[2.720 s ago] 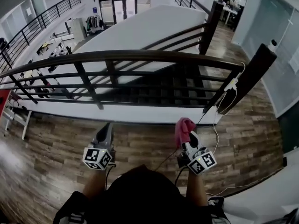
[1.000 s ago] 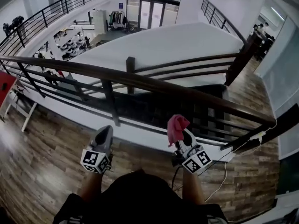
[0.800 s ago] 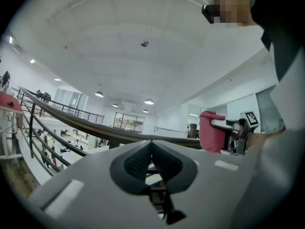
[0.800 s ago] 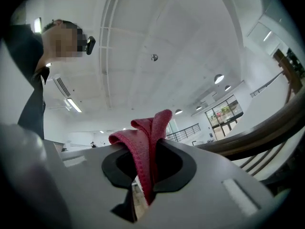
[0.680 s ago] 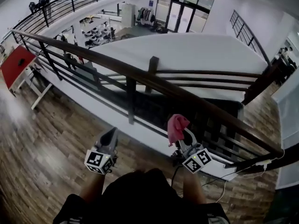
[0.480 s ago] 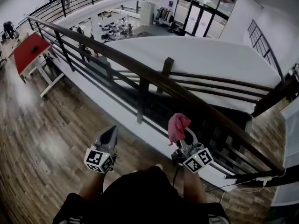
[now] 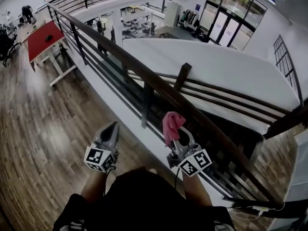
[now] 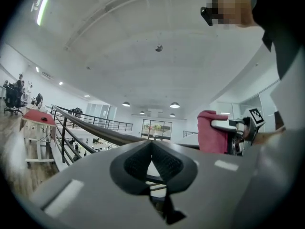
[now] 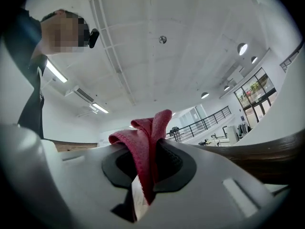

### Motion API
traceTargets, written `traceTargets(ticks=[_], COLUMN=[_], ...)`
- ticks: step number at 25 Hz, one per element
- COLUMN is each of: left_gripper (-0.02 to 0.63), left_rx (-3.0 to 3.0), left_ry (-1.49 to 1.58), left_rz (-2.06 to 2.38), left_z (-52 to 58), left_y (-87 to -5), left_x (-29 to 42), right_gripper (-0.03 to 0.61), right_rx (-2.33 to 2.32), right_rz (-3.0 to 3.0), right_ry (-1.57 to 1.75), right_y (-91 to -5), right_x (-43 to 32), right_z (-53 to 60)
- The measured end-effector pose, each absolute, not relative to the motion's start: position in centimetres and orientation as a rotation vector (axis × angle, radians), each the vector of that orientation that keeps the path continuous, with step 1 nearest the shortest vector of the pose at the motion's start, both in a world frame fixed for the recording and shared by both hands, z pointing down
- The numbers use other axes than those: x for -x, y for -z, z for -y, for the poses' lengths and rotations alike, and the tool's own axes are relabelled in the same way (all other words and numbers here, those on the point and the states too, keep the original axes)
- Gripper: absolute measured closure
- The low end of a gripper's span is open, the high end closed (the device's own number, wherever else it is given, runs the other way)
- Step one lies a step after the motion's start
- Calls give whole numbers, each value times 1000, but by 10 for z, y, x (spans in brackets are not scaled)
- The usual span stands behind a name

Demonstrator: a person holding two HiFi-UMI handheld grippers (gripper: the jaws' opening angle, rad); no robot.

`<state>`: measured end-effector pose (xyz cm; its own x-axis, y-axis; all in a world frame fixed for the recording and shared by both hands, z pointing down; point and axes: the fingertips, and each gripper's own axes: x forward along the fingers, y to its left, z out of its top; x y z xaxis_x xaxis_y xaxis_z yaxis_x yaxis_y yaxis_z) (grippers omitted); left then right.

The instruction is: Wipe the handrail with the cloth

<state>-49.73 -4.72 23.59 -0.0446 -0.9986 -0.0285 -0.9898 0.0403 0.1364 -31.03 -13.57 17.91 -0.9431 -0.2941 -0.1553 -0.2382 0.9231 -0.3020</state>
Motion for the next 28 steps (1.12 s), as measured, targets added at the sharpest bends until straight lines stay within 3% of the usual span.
traceTargets(ticks=[9, 28], left_gripper=[614, 614], left_rx=[-2118, -2401], left_ry=[183, 193], left_rz=[2228, 2016], left_z=[73, 157], left_y=[-233, -217], left_x=[497, 561], right_gripper=[528, 528], right_rx=[514, 897], right_rz=[-2920, -2982], right_ry=[428, 420], right_y=[-178, -190], right_x=[326, 465], right_z=[173, 277])
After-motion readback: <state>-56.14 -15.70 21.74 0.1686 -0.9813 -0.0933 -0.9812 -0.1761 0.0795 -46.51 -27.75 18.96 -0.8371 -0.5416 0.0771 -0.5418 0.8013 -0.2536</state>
